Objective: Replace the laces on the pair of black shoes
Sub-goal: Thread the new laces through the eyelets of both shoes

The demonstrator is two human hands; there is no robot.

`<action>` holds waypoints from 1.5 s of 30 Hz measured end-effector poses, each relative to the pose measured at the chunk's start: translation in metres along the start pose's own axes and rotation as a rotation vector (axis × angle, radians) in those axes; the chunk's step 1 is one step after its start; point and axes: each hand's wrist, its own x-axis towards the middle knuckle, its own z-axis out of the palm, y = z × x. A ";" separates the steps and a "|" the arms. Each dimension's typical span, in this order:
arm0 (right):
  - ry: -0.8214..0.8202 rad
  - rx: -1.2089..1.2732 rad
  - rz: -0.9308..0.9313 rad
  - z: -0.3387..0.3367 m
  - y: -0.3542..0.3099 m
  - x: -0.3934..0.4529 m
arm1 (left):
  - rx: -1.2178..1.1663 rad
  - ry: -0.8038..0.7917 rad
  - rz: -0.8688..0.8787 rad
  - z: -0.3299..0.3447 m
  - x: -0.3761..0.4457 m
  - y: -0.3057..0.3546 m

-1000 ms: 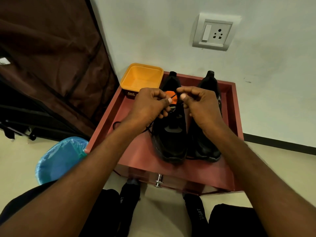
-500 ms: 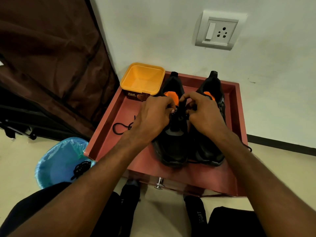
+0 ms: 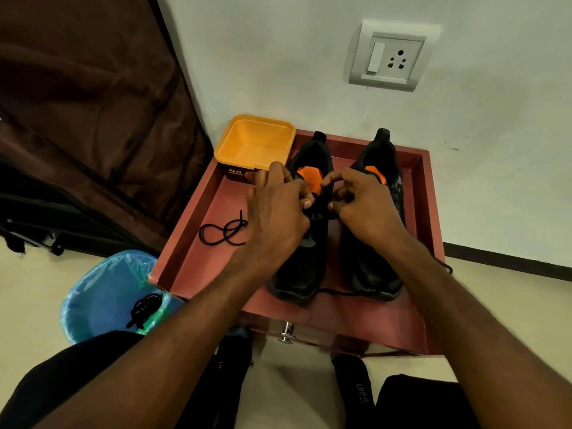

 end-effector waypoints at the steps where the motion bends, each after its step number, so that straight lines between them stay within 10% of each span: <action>1: -0.001 0.001 -0.003 0.000 0.000 0.000 | 0.031 -0.010 0.015 -0.001 -0.001 0.000; 20: -0.060 -0.033 -0.040 -0.003 -0.002 0.000 | 0.193 -0.039 0.113 -0.002 -0.001 -0.002; 45: -0.039 -0.050 0.011 -0.007 -0.013 -0.009 | -0.351 -0.083 0.123 0.013 0.012 -0.032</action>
